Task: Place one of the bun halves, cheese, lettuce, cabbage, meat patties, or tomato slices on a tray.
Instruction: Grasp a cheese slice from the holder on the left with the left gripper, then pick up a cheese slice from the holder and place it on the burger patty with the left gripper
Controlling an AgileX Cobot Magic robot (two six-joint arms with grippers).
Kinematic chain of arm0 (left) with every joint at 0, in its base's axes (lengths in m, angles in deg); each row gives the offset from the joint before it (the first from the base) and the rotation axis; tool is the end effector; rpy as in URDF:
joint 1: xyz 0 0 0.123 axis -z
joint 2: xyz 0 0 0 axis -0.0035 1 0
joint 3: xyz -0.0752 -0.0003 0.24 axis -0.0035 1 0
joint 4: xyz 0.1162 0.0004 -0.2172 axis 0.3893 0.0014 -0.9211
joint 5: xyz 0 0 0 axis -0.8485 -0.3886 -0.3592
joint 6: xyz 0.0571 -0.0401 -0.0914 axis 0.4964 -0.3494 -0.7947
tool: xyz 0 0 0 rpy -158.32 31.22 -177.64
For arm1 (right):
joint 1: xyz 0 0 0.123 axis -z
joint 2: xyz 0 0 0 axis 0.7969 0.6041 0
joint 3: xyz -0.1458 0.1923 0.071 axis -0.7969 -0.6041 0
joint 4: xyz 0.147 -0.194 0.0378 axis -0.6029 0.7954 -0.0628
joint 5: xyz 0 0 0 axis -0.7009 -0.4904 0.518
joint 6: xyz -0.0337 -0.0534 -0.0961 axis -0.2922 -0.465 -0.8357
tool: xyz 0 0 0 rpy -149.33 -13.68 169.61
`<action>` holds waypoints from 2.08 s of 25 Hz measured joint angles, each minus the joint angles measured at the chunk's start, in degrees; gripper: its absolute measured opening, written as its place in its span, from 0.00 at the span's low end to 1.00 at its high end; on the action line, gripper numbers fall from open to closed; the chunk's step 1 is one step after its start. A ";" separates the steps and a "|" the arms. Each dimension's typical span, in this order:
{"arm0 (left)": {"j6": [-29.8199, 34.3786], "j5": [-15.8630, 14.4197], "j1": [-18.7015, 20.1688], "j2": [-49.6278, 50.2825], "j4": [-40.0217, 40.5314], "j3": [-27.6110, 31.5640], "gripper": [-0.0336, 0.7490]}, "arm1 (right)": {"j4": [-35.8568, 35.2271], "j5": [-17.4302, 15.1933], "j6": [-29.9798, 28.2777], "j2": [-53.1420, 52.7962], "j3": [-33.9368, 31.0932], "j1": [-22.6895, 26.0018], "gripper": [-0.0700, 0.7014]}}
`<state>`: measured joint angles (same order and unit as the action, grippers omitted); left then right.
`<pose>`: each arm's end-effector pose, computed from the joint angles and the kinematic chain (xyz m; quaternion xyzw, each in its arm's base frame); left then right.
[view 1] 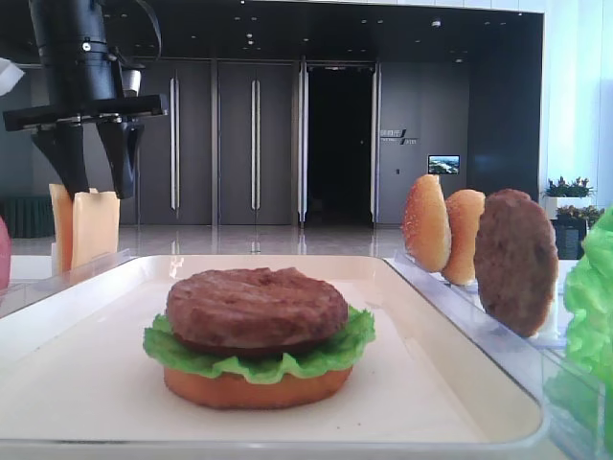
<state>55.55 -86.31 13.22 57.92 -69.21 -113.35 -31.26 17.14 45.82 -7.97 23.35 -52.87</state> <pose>0.4247 -0.1017 0.1753 0.0026 0.9920 -0.0425 0.1190 0.0392 -0.0001 0.2614 0.0064 0.8652 0.0040 0.5014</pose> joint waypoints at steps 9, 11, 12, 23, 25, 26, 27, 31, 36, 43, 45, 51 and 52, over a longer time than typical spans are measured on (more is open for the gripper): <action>0.00 0.10 0.00 1.68 1.57 -0.02 0.46 | 0.00 -0.05 0.00 0.00 0.00 0.00 0.63; 0.00 0.12 0.00 1.83 1.89 -0.02 0.46 | 0.00 -0.05 0.00 0.00 0.00 0.00 0.63; 0.00 0.12 0.00 1.83 1.89 -0.02 0.46 | 0.00 -0.05 0.00 0.00 0.00 0.00 0.63; 0.66 -1.22 0.00 1.83 2.30 -0.02 0.21 | 0.00 -0.07 0.00 0.00 0.00 0.00 0.63; 1.65 -1.55 0.00 1.83 2.42 -0.02 0.11 | 0.00 -0.07 0.00 0.00 0.00 0.00 0.63; 1.82 -1.88 0.00 1.83 2.42 -0.02 0.09 | 0.00 -0.07 0.00 0.00 0.00 0.00 0.63; 2.00 -2.08 0.00 1.83 2.48 -0.02 0.08 | 0.00 -0.07 0.00 0.00 0.00 0.00 0.63; 2.26 -2.51 0.00 1.75 2.52 -0.02 0.07 | 0.00 -0.07 0.00 0.00 0.00 0.00 0.63; 2.38 -3.83 0.00 -1.62 2.78 -0.02 0.07 | 0.00 -0.07 0.00 0.00 0.00 0.00 0.63; 2.67 -6.12 0.00 -8.96 5.00 -0.02 0.07 | 0.00 -0.07 0.05 0.00 0.00 0.00 0.63; 2.67 -6.26 0.00 -10.77 5.12 -0.02 0.07 | 0.00 -0.07 0.05 0.00 0.00 0.00 0.63; 3.19 -6.95 0.00 -15.49 3.09 -0.02 0.07 | 0.00 -0.07 0.05 0.00 0.00 0.00 0.63; 3.25 -6.95 0.00 -16.39 2.80 0.14 0.07 | 0.00 -0.07 0.05 0.00 0.00 0.00 0.63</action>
<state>58.80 -93.26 13.22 41.53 -66.40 -113.21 -31.26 17.07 45.87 -7.97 23.35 -52.87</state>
